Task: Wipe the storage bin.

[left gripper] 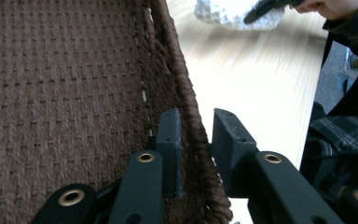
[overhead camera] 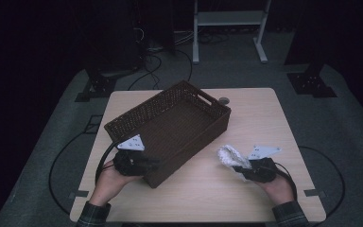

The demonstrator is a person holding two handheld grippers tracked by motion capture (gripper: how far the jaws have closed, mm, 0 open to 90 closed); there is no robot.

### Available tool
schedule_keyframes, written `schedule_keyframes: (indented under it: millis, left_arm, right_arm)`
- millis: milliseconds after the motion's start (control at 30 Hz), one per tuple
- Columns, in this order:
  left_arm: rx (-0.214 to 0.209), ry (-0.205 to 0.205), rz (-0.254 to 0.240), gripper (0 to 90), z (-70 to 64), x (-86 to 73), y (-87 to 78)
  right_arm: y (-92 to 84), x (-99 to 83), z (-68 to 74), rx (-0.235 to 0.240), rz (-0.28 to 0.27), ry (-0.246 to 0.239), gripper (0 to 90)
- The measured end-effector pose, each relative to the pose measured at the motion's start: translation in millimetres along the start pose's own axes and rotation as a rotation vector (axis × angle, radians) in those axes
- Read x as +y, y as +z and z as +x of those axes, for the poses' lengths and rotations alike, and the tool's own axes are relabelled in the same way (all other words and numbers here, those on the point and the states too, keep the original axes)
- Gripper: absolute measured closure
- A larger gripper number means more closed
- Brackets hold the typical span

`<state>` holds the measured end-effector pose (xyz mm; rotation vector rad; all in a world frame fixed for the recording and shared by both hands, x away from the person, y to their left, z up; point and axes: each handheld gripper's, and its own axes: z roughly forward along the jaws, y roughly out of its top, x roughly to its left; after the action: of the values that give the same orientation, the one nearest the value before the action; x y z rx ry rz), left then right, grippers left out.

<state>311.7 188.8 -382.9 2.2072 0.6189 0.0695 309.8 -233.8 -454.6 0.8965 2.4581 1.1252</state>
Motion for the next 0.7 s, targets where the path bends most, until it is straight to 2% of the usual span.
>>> schedule_keyframes:
  millis: [100,333,433,700]
  left_arm:
    - [-0.003,0.008,0.009,76.9,-1.7,-0.9,2.2]
    - [0.021,0.031,0.017,78.9,-4.2,3.6,4.5]
    - [0.008,0.036,0.017,78.7,-6.3,7.4,9.1]
    - [-0.016,0.079,0.028,77.8,-13.6,25.9,29.0]
  right_arm:
    - [-0.3,0.0,-0.3,-0.005,0.0,0.001,68.6]
    - [-1.5,-0.1,-1.2,-0.009,-0.006,0.004,68.6]
    - [-3.2,-0.5,-2.7,-0.015,-0.009,0.006,68.6]
    - [-8.4,-1.9,-7.2,-0.035,-0.021,0.021,68.6]
